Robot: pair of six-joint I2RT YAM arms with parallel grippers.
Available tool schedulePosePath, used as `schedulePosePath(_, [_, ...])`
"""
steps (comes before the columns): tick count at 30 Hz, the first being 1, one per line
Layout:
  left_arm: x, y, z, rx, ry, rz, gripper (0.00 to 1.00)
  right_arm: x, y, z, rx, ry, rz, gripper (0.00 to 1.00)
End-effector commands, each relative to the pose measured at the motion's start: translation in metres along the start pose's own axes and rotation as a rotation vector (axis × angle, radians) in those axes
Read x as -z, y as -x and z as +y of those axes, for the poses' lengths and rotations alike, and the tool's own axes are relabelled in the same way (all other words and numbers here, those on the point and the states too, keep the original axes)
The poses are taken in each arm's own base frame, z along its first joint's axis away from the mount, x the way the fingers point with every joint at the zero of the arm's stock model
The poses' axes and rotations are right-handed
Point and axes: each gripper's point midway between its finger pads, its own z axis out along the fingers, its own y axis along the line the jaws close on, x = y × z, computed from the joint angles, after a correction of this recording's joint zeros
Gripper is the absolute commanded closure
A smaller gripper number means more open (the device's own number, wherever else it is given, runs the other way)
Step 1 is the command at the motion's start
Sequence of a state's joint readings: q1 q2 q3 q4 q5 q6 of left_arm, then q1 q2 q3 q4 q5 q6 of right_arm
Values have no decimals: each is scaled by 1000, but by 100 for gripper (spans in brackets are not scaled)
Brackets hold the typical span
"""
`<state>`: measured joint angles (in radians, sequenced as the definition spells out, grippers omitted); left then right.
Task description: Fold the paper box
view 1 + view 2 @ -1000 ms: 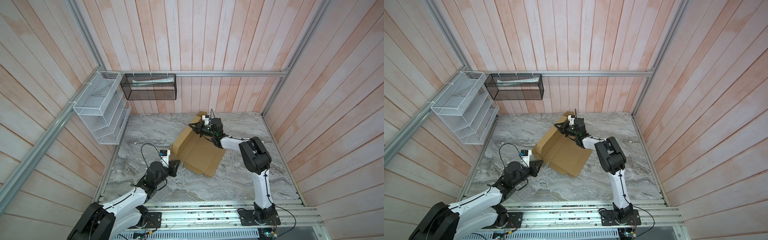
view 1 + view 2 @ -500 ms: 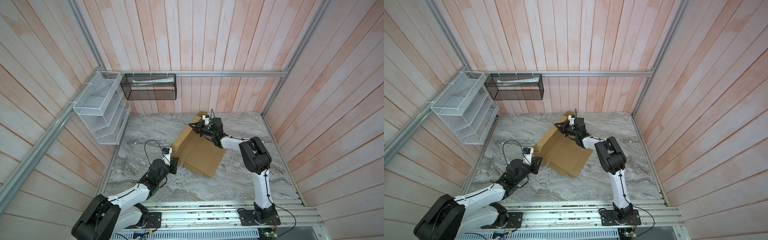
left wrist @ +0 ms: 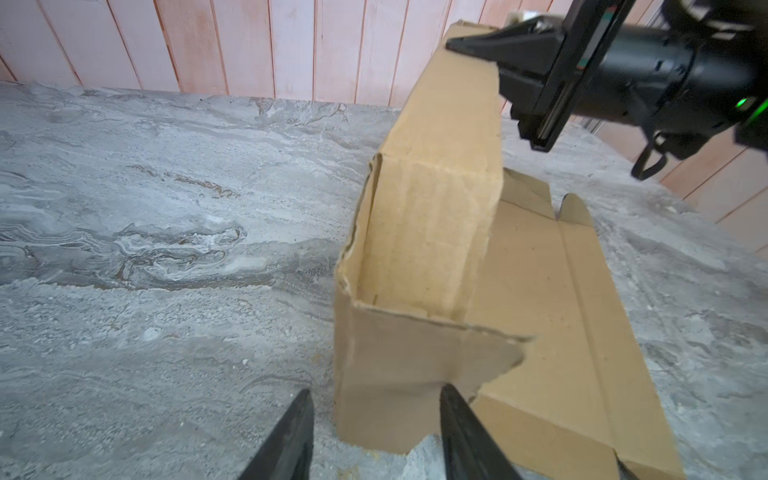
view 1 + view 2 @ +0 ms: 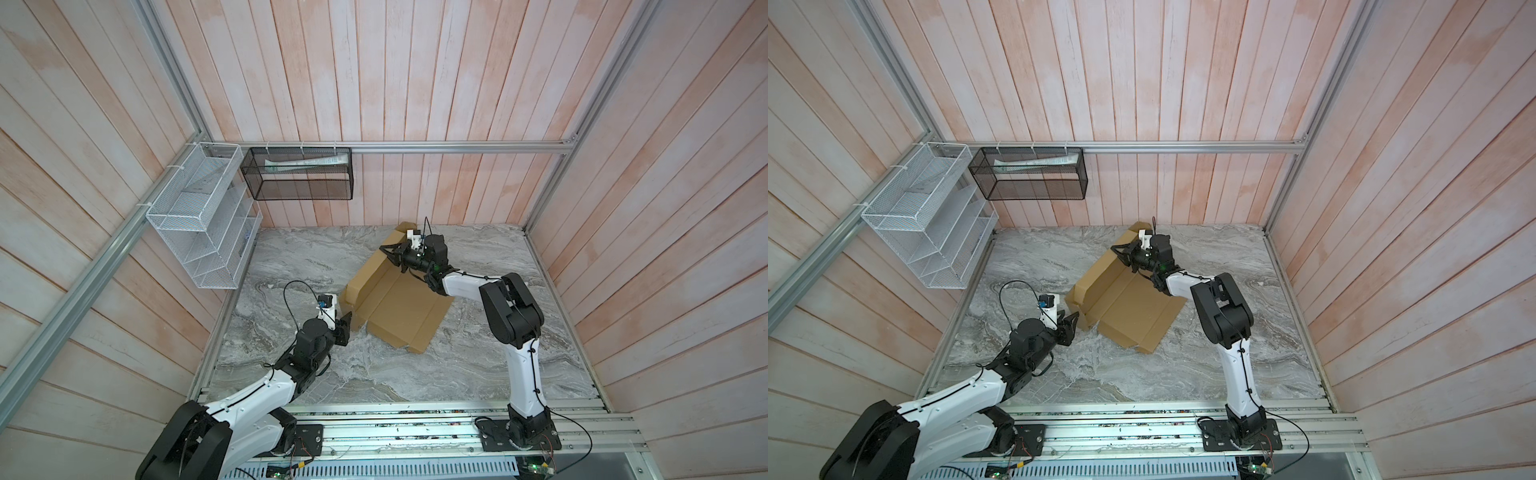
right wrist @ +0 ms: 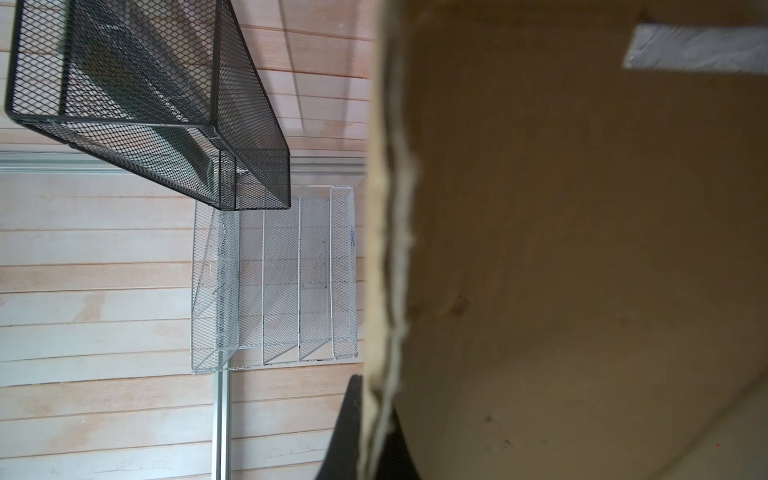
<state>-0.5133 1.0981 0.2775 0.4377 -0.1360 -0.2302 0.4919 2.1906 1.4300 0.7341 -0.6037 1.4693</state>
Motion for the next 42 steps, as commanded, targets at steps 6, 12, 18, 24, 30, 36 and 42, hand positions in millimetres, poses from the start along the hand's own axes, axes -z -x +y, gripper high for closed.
schedulePosePath(6, [-25, 20, -6, -65, -27, -24, 52, 1, 3, 12, 16, 33, 0, 100])
schedulePosePath(12, [-34, 26, -10, -89, -54, -29, 54, 1, 3, 10, 14, 31, -2, 100])
schedulePosePath(18, [-38, 28, -14, -113, -81, -40, 55, 1, 4, 10, 6, 34, -5, 100])
schedulePosePath(24, [-43, 30, -20, -127, -110, -40, 61, 0, 5, 15, 9, 36, -4, 100])
schedulePosePath(30, [-48, 30, -21, -156, -115, -34, 67, 2, 5, 14, 9, 31, -8, 100])
schedulePosePath(36, [-48, 30, -25, -156, -141, -31, 63, 4, 6, 13, 7, 28, -18, 100])
schedulePosePath(42, [-48, 30, -33, -153, -184, -29, 60, 4, 6, 14, 3, 27, -23, 100])
